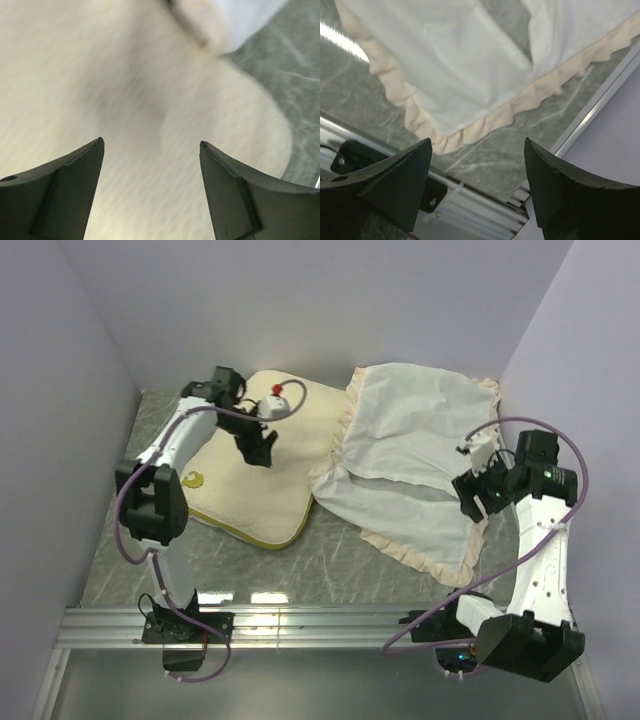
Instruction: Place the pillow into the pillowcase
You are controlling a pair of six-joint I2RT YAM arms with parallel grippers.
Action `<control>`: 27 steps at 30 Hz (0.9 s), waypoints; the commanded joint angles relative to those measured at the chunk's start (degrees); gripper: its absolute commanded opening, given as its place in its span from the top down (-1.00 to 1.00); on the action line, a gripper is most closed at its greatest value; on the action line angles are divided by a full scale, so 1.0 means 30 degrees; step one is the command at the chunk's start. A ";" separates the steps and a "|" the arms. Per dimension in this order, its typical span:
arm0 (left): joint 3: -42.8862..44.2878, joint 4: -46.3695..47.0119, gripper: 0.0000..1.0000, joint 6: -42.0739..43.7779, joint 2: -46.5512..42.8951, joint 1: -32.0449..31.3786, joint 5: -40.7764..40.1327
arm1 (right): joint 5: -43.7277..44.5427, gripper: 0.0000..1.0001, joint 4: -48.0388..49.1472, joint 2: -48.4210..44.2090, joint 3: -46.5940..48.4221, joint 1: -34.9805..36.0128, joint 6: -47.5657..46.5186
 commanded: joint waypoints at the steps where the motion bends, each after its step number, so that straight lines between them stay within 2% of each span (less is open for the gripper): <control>1: -0.1086 0.1372 -0.63 -0.1705 -0.1751 0.1263 -0.2729 | 0.0311 -0.52 0.2603 0.1870 0.1068 0.1509 0.2785; 5: -0.2824 0.4839 -0.62 -0.4346 -0.1232 0.1411 -0.4991 | 0.3447 -0.34 0.5514 0.4999 0.0338 0.3678 0.5334; 9: -0.3351 0.5694 -0.54 -0.6397 0.0324 0.1732 -0.7126 | 0.4218 -0.26 0.5723 0.7525 0.0483 0.4911 0.6072; 13: -0.4755 0.5550 -0.48 -0.6111 0.1116 0.3457 -0.8949 | 0.5127 -0.23 0.5841 0.9167 -0.0014 0.5882 0.5985; 18: -0.5580 0.5314 -0.44 -0.4094 0.1557 0.7324 -1.0997 | 0.4924 -0.22 0.5257 1.1101 -0.0718 0.8716 0.6043; 21: -0.4793 0.5169 -0.48 -0.3211 0.1615 0.8674 -1.1091 | 0.4688 -0.21 0.4642 1.2389 -0.0690 1.0214 0.5955; 25: -0.1052 0.3185 -0.55 -0.3004 0.1296 0.9466 -0.8958 | 0.2791 -0.14 0.4025 1.4323 0.0333 1.2528 0.6510; 27: -0.0310 0.2796 -0.61 -0.2857 0.0856 0.9497 -0.7141 | 0.1705 -0.14 0.4053 1.5406 0.1532 1.3613 0.7358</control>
